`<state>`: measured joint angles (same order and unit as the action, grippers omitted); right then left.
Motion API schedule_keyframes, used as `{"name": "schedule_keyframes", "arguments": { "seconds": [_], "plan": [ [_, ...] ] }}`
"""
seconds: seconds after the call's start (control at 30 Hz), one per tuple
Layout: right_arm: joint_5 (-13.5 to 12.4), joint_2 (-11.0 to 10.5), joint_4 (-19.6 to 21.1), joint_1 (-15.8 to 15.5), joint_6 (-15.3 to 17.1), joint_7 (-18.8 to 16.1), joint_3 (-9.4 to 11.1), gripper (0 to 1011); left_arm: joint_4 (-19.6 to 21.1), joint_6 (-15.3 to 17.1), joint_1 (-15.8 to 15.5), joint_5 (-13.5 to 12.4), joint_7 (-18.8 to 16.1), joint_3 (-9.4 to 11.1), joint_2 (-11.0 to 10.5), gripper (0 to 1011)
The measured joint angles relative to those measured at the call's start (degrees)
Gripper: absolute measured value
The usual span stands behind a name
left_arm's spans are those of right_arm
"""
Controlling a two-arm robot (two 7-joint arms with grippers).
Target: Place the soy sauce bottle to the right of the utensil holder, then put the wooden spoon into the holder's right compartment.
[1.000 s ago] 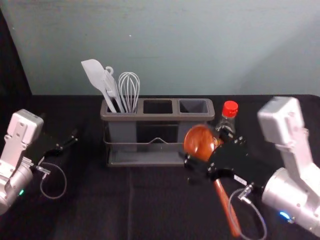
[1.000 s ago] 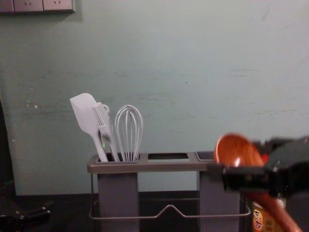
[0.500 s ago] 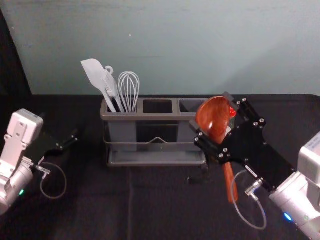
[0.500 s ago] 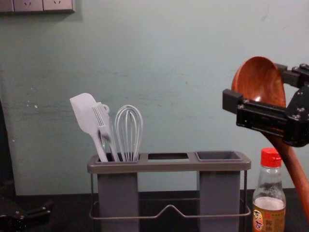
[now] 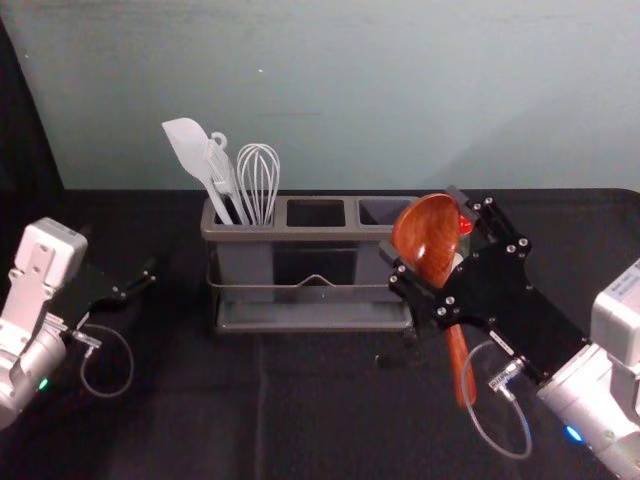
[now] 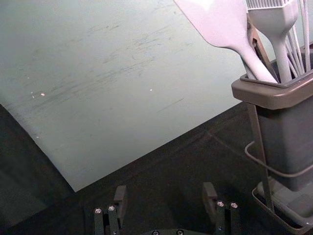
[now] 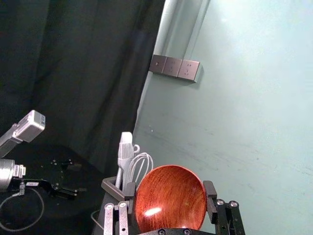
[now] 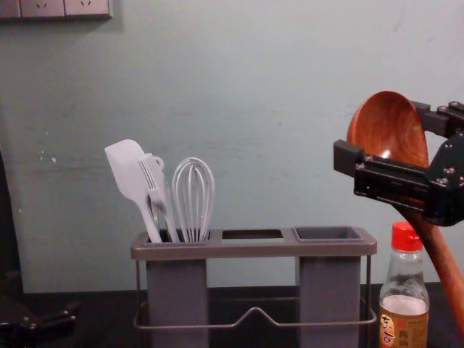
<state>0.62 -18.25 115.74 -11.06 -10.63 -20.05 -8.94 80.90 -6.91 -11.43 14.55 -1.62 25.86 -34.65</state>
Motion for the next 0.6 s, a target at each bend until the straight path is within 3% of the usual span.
{"name": "schedule_keyframes", "arguments": {
  "seconds": [0.43, 0.6],
  "plan": [
    [-0.07, 0.05, -0.01, -0.03, -0.24, 0.01, 0.06, 841, 0.00, 0.00, 0.00, 0.00, 0.00, 0.00, 0.00, 1012],
    [-0.76, 0.27, -1.86, 1.28, -0.83, 0.75, -0.33, 841, 0.00, 0.00, 0.00, 0.00, 0.00, 0.00, 0.00, 1011]
  ]
}}
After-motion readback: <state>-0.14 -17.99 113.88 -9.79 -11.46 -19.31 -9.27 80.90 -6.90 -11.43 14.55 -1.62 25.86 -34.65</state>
